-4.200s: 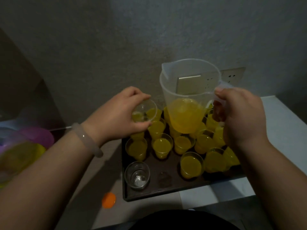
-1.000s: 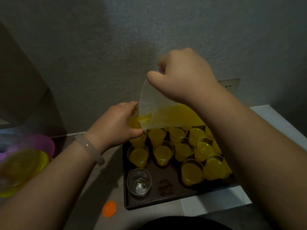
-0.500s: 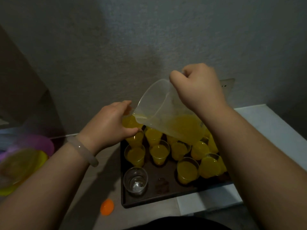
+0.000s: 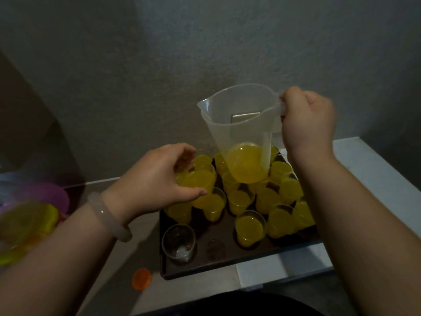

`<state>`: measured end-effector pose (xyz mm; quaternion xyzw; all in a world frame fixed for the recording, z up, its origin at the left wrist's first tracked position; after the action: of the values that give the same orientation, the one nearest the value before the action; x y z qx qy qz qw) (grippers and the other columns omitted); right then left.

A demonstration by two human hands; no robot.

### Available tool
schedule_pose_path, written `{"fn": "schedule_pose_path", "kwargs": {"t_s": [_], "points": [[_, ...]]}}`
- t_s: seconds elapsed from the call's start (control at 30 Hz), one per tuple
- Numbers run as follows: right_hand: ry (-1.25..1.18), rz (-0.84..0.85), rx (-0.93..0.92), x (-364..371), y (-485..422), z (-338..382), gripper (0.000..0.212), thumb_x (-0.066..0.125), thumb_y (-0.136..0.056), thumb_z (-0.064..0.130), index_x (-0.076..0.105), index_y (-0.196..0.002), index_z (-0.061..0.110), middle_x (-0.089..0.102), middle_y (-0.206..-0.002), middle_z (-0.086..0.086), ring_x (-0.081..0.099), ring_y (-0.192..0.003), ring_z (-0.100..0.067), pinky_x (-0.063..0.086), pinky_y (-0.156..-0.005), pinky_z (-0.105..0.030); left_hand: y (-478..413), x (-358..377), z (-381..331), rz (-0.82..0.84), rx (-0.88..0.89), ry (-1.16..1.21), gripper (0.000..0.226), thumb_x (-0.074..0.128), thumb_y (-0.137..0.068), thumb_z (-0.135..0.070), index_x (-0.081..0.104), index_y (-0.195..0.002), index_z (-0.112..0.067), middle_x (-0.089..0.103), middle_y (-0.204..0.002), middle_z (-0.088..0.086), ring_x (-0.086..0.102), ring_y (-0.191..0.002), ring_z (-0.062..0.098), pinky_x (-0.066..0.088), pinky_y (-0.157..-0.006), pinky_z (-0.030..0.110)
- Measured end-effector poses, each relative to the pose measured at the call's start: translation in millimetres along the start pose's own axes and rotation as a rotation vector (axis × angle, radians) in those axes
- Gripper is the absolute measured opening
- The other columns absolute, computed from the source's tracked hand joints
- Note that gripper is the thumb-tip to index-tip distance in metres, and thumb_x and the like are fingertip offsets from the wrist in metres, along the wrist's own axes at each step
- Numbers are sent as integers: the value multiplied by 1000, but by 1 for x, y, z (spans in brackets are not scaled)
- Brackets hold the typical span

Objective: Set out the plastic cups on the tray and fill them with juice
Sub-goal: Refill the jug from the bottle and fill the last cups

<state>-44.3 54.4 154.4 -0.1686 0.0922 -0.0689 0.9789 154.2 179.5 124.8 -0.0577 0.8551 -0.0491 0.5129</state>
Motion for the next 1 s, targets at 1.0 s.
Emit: {"fn": "schedule_pose_path", "kwargs": {"t_s": [1.0], "points": [[-66, 27, 48, 6, 20, -25, 43, 48, -82, 33, 53, -69, -8, 42, -62, -8, 37, -57, -17, 29, -52, -32, 5, 92, -14, 374, 386, -384, 76, 66, -79, -55, 34, -142, -28, 43, -137, -11, 33, -122, 7, 32, -99, 20]]}}
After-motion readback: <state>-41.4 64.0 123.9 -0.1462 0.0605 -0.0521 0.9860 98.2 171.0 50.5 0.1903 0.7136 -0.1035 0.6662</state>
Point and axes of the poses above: each hand's wrist, its own y-axis away from the middle knuckle, its own x-axis out of the palm, z = x × y, the point moved 4 cm from there along -y, towards the middle knuckle
